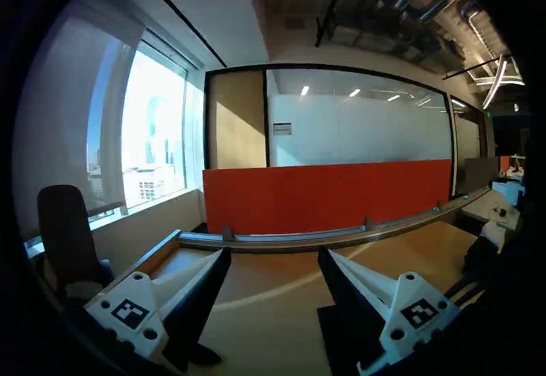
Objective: Fold towel
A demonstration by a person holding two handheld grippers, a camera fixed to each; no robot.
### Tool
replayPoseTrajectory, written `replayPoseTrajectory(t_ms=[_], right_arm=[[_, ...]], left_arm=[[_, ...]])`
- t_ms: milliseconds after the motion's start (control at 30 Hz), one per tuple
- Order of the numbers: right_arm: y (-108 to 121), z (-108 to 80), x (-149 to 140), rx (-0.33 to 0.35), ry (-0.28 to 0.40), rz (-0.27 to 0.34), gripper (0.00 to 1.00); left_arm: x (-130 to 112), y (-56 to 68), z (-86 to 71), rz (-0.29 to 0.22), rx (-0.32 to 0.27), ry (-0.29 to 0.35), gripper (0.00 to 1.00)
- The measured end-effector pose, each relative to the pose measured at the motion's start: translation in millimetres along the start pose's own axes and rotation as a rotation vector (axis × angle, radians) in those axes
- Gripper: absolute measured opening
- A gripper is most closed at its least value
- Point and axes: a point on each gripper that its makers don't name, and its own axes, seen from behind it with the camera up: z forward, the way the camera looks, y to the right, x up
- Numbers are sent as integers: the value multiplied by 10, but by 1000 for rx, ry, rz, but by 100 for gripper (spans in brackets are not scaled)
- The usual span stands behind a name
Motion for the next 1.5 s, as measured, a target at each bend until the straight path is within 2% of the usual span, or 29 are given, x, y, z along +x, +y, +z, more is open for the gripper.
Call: replayPoseTrajectory(t_ms=[100,300,600,800,1000,1267,1500], right_arm=[[-26,7,21,9,-11,-10,100],[-129,25,-12,65,-54,-47,100],[-408,9,-231,232,-171,-143,100],[-578,-33,-365,339,-246,-184,100],[-660,-79,-523,390,-292,-210,100],[-752,-141,-817,449,-355,-246,100],[-810,-182,-1078,482,-400,-256,100]], left_arm=[[13,39,13,5,-19,-13,94],[-36,201,43,35,-100,-60,94],[-258,528,48,73,-269,-153,94],[-405,671,48,81,-355,-205,94],[-535,721,51,74,-391,-238,94],[-787,791,14,117,-417,-270,94],[-1161,892,-32,156,-448,-322,94]])
